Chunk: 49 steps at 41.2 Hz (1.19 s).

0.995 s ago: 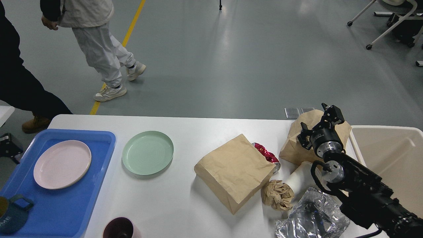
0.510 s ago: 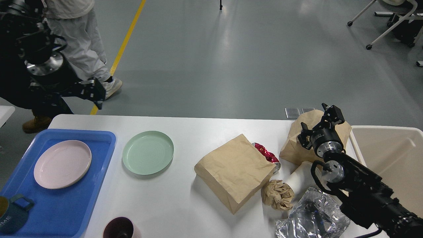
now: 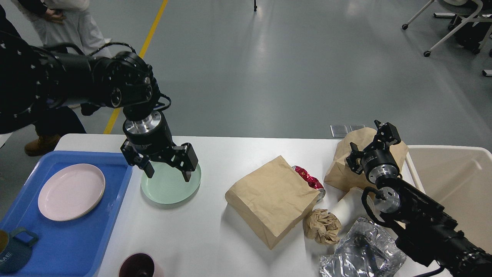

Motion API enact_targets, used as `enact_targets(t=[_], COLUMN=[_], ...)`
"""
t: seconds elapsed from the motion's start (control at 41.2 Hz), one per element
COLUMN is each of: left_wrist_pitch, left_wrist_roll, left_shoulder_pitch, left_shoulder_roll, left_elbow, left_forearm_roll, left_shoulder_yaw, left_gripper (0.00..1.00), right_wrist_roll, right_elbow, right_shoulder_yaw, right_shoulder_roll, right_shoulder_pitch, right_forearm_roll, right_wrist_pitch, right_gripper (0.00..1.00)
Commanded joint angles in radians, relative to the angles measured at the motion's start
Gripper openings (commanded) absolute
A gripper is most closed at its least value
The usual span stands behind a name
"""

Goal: Tidy desktop
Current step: 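Move the left gripper past the green plate toward the maroon mug, then grasp the dark maroon mug with the left gripper and lift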

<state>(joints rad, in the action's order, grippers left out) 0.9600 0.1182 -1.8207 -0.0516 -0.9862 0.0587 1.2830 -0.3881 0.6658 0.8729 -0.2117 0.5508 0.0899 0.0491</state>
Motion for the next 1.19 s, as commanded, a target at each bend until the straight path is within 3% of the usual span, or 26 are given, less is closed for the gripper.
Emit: enact_targets(t=[0.0, 0.753, 1.165], left_wrist_pitch=[0.0, 0.0, 0.0], left_wrist_roll=[-0.002, -0.002, -0.049], left_shoulder_pitch=[0.063, 0.182, 0.213], left_shoulder_roll=[-0.004, -0.077, -0.102], left_elbow=[-0.028, -0.12, -0.118], left_forearm_roll=[0.001, 0.066, 0.078], left_shoulder_yaw=[0.006, 0.055, 0.071], left_gripper=[0.95, 0.94, 0.94], right_wrist_roll=[0.0, 0.0, 0.0], right_elbow=[0.0, 0.0, 0.0], right_shoulder_yaw=[0.0, 0.0, 0.0], right_shoulder_roll=[0.0, 0.0, 0.0], right_shoulder_pitch=[0.0, 0.0, 0.001], right_forearm_roll=[-0.001, 0.001, -0.001], right_wrist_pitch=[0.0, 0.0, 0.0], right_gripper=[1.0, 1.0, 1.0])
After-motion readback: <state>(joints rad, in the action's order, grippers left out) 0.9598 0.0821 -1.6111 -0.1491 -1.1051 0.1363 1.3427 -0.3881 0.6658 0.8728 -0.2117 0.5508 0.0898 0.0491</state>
